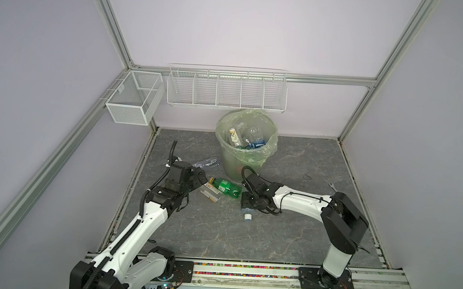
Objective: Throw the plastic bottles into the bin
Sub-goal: 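Lift the blue-labelled bottle with the right gripper toward the bin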
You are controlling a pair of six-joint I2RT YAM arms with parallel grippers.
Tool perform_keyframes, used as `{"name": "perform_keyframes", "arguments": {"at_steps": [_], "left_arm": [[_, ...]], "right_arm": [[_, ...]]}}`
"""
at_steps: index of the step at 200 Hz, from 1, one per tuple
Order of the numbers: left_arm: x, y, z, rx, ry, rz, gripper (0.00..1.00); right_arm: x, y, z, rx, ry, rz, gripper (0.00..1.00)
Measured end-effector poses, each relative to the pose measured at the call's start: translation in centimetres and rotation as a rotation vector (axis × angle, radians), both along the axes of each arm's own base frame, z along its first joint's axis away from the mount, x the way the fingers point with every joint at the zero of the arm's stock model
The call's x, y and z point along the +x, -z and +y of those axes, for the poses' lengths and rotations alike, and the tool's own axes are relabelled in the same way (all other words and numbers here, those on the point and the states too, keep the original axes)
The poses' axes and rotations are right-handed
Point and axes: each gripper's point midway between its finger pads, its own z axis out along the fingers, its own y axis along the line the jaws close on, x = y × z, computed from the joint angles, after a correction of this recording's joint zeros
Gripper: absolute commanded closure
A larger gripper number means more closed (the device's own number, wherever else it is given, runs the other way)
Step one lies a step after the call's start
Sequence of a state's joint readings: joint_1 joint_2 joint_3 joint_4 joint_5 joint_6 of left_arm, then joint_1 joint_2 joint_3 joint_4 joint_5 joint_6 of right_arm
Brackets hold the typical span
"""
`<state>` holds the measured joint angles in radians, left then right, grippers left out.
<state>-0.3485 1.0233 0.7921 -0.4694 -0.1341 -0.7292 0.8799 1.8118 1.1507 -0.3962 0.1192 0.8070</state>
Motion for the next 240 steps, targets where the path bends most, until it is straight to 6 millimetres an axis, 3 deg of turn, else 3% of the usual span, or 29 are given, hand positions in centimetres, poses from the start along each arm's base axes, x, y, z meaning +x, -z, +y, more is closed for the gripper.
{"name": "perform_keyframes", "arguments": {"at_steps": [36, 95, 240], "left_arm": [[0.0, 0.0, 0.0, 0.000, 0.000, 0.001, 0.01], [0.0, 0.1, 0.0, -0.003, -0.002, 0.003, 0.01], [0.0, 1.6, -0.1, 0.001, -0.006, 0.047, 0.01]], "right_arm": [[-0.5, -0.4, -1.2, -0.020, 0.009, -0.015, 0.40], [-1.1, -3.0, -3.0, -0.018, 0.026, -0.066, 0.40], [-0.9, -11.8, -7.2, -0.015, 0.065, -0.297, 0.37]]}}
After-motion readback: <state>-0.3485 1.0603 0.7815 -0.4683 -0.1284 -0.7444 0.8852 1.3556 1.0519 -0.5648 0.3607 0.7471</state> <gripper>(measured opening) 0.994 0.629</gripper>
